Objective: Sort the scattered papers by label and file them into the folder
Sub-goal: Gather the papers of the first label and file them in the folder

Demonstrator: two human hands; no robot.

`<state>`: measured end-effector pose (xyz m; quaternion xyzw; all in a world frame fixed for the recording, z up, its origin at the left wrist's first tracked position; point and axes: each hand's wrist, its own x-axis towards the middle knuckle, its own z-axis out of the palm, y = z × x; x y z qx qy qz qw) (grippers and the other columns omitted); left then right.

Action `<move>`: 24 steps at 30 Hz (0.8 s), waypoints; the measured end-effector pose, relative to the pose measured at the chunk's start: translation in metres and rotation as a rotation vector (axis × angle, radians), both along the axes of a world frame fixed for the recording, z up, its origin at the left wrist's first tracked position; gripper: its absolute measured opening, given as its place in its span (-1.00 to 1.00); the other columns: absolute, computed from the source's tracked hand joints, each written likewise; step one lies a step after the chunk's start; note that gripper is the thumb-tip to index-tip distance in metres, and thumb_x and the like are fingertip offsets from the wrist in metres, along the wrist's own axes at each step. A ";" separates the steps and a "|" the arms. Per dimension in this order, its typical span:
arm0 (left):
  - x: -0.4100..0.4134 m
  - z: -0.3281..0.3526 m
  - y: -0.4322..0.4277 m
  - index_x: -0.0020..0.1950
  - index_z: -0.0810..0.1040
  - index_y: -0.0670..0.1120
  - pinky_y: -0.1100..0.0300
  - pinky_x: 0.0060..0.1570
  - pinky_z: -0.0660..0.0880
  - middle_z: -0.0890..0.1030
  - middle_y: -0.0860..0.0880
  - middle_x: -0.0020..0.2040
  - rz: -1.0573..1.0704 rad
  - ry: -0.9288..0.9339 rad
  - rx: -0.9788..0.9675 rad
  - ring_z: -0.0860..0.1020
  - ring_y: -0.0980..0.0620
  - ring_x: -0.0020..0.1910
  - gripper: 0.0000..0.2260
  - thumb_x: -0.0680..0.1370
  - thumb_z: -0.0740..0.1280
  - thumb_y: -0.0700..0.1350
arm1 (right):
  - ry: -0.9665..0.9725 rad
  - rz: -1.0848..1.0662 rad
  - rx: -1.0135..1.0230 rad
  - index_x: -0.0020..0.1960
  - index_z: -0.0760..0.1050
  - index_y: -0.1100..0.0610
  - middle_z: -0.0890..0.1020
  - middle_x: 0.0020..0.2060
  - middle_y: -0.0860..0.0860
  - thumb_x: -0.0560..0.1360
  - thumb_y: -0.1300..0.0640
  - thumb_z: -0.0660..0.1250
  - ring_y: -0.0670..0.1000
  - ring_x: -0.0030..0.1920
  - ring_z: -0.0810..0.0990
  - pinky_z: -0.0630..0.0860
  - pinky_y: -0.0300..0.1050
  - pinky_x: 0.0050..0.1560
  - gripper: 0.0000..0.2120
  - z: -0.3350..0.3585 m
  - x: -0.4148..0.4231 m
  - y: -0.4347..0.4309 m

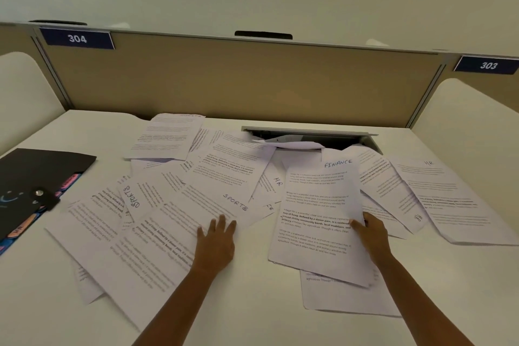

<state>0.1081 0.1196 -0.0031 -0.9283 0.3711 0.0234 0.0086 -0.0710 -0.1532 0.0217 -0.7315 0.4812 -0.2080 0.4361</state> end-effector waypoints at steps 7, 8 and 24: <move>0.023 0.004 0.008 0.52 -0.06 -0.10 -0.17 0.42 -0.02 -0.07 -0.10 0.54 0.136 0.143 -0.010 -0.05 -0.10 0.51 -0.48 0.62 -0.04 0.08 | 0.054 0.085 -0.095 0.20 0.44 0.31 0.57 0.12 0.24 0.52 0.22 0.24 0.24 0.09 0.54 0.48 0.12 0.14 -0.71 -0.010 0.000 0.003; 0.025 0.004 0.007 0.52 -0.08 -0.10 -0.19 0.41 -0.03 -0.09 -0.12 0.53 0.153 0.165 0.010 -0.06 -0.12 0.51 -0.43 0.60 -0.02 0.14 | 0.060 0.097 -0.125 0.21 0.44 0.31 0.56 0.13 0.24 0.52 0.22 0.24 0.24 0.10 0.54 0.47 0.11 0.15 -0.71 -0.010 -0.001 0.003; 0.015 -0.004 -0.046 -0.31 0.62 -0.14 0.19 -0.38 0.55 0.64 -0.09 -0.28 -0.265 -0.289 -0.184 0.63 -0.05 -0.27 -0.68 0.08 0.63 -0.05 | 0.162 -0.005 -0.330 0.18 0.45 0.35 0.58 0.04 0.27 0.51 0.25 0.23 0.25 0.03 0.55 0.49 0.10 0.08 -0.72 -0.022 -0.023 -0.003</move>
